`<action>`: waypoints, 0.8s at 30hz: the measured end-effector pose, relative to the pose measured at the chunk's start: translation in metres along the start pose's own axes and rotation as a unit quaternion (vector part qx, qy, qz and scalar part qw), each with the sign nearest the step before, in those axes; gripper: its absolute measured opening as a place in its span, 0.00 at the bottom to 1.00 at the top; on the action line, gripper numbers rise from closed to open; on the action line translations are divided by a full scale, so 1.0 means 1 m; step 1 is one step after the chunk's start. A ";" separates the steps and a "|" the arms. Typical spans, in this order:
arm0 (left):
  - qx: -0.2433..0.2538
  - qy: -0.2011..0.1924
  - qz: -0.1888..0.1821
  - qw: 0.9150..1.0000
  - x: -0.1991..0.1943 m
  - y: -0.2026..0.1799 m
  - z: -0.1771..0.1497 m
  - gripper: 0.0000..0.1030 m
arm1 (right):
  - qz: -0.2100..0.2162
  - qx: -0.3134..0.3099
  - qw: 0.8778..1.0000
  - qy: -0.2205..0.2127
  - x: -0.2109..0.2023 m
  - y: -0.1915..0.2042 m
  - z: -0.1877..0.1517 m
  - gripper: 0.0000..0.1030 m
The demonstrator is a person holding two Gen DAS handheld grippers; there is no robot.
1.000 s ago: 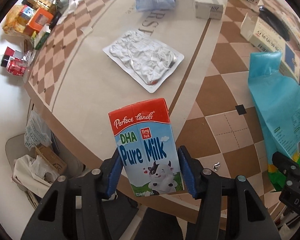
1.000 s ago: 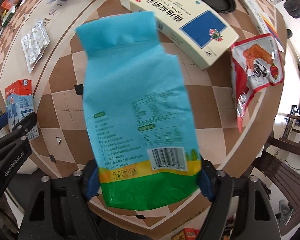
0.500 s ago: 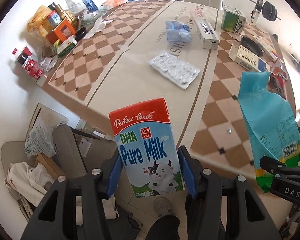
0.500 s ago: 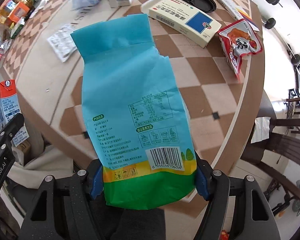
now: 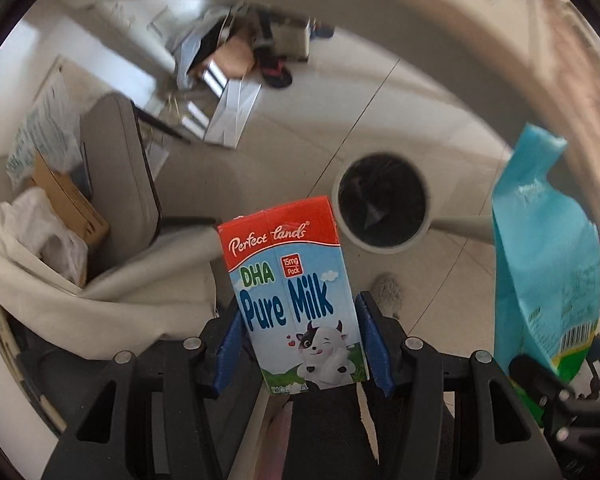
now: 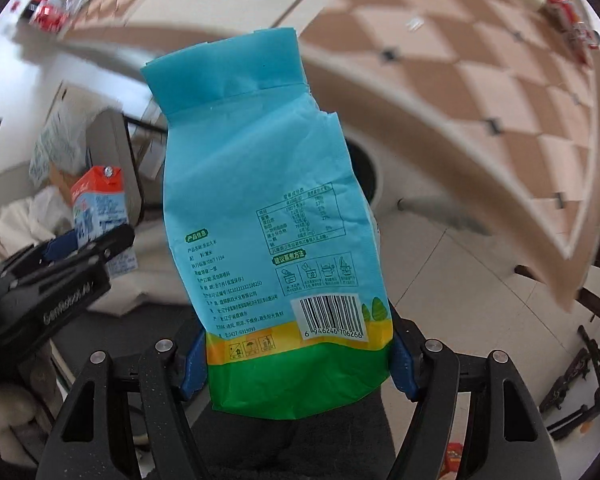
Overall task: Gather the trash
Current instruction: 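Carry the milk carton and teal bag over the white trash bin, then open both grippers to drop the carton and bag into the bin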
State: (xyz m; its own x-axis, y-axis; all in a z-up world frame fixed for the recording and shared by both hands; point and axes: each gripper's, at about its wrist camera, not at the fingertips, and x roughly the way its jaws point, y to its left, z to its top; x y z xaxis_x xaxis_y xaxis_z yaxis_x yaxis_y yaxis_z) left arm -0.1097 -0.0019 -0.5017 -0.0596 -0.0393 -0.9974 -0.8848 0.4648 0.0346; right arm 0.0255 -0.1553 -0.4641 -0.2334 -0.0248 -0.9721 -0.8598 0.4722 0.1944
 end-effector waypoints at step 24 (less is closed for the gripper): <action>-0.002 0.131 -0.114 0.985 0.311 -0.070 0.105 0.49 | -0.054 0.060 0.992 0.098 0.363 -0.131 0.117 0.71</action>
State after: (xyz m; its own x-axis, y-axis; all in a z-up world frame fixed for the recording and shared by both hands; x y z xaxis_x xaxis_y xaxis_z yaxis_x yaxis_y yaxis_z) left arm -0.0173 0.0465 -0.8209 0.0241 -0.3699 -0.9288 -0.8906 0.4142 -0.1880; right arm 0.1062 -0.1228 -0.8579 -0.2360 -0.2463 -0.9400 -0.8274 0.5582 0.0614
